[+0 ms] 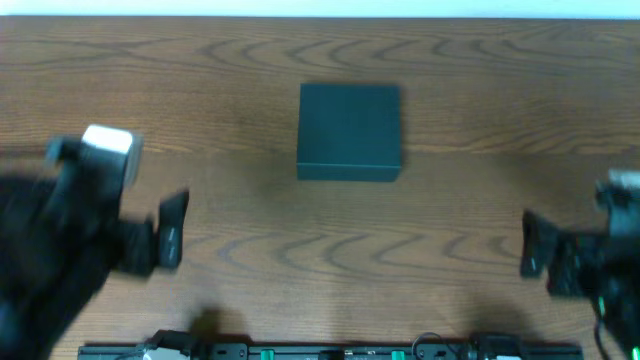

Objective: Pack container

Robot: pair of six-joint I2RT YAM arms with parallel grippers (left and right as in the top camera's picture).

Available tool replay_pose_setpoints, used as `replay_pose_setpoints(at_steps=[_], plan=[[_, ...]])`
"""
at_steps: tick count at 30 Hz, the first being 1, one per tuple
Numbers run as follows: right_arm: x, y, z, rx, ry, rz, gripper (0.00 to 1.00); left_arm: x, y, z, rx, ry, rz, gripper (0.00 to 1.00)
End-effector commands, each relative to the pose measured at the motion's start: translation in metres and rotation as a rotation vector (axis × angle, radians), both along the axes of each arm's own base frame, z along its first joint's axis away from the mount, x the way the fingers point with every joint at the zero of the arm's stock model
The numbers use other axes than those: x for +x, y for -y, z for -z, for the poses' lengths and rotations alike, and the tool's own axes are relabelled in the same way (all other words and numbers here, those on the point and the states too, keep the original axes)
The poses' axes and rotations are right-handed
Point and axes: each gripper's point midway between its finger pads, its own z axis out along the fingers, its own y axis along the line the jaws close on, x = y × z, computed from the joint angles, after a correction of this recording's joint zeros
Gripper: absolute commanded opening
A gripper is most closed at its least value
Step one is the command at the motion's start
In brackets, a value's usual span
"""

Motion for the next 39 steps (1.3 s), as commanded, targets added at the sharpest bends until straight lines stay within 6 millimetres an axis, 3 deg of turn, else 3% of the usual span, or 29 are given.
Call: replay_pose_setpoints(at_steps=[1,6,9,11,15,18,21,24,27,31,39], plan=[[-0.033,-0.004,-0.011,-0.028,0.097,-0.040,0.99,-0.040,0.008,-0.010,-0.085,0.058,0.050,0.95],[-0.091,-0.027,-0.003,0.022,0.177,-0.155,0.99,-0.090,-0.008,0.011,-0.061,0.069,0.014,0.95],[-0.100,-0.024,0.000,0.019,0.239,-0.131,0.99,-0.098,-0.021,0.036,-0.069,0.062,-0.077,0.95],[-0.085,-0.024,0.001,0.015,0.279,-0.132,0.99,-0.086,-0.028,0.058,-0.051,0.068,-0.131,0.95],[-0.025,-0.032,0.028,0.044,0.277,-0.183,0.99,-0.025,-0.020,0.092,-0.076,0.143,-0.141,0.95],[0.022,-0.048,0.058,0.105,0.281,-0.264,0.99,0.024,-0.001,0.121,-0.133,0.169,-0.098,0.95],[0.066,-0.050,0.088,0.154,0.314,-0.258,0.99,0.074,0.018,0.158,-0.185,0.210,-0.044,0.95],[0.100,-0.046,0.142,0.174,0.269,-0.229,0.99,0.112,0.023,0.202,-0.185,0.226,-0.048,0.95],[0.113,-0.047,0.193,0.209,0.188,-0.212,0.99,0.129,0.027,0.245,-0.178,0.171,-0.048,0.95],[0.122,-0.046,0.231,0.277,0.176,-0.169,0.99,0.140,0.029,0.283,-0.171,0.113,-0.048,0.95],[0.120,-0.046,0.268,0.251,0.299,-0.193,0.99,0.156,0.033,0.294,-0.220,0.198,-0.051,0.95]])
